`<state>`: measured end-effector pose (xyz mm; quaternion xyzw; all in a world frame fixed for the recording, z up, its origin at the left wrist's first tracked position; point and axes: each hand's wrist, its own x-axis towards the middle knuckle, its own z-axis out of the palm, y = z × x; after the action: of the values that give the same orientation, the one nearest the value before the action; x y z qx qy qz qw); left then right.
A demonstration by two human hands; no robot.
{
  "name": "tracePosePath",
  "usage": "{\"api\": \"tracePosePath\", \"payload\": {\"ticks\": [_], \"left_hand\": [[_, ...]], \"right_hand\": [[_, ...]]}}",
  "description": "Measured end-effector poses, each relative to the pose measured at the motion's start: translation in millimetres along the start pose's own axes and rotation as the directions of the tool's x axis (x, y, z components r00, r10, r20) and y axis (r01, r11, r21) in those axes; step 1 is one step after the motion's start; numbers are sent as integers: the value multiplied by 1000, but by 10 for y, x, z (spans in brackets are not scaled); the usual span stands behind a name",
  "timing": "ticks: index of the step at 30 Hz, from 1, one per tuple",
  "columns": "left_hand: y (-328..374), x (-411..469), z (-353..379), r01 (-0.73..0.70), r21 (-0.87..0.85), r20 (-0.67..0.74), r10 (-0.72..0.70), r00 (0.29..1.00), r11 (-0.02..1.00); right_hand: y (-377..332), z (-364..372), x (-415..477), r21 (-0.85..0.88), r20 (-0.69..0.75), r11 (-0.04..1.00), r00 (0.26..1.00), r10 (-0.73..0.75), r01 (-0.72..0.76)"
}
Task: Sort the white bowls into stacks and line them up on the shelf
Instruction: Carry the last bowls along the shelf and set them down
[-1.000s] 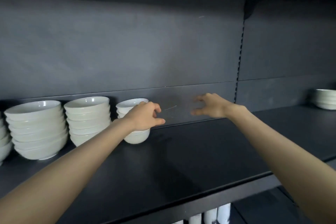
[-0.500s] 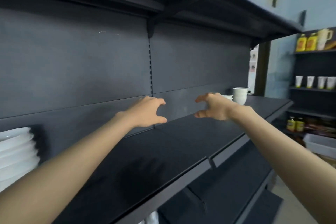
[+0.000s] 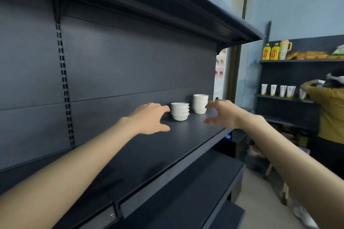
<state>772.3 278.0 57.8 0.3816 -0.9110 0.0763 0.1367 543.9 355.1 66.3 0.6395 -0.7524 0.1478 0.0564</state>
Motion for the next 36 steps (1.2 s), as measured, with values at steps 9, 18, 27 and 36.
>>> {"api": "tracePosePath", "payload": {"ticks": [9, 18, 27, 36], "left_hand": [[207, 1563, 496, -24, -27, -49, 23, 999, 999], [355, 3223, 1047, -57, -9, -4, 57, 998, 998], [528, 4560, 1720, 64, 24, 3, -64, 998, 998], [622, 5205, 2286, 385, -79, 19, -385, 923, 920]], "right_hand": [[1109, 183, 1124, -14, -20, 1000, 1000, 9, -10], [2094, 360, 2411, 26, -14, 999, 1000, -22, 23], [3176, 676, 3683, 45, 1, 991, 992, -126, 126], [3818, 1032, 4840, 150, 106, 939, 939, -328, 311]]}}
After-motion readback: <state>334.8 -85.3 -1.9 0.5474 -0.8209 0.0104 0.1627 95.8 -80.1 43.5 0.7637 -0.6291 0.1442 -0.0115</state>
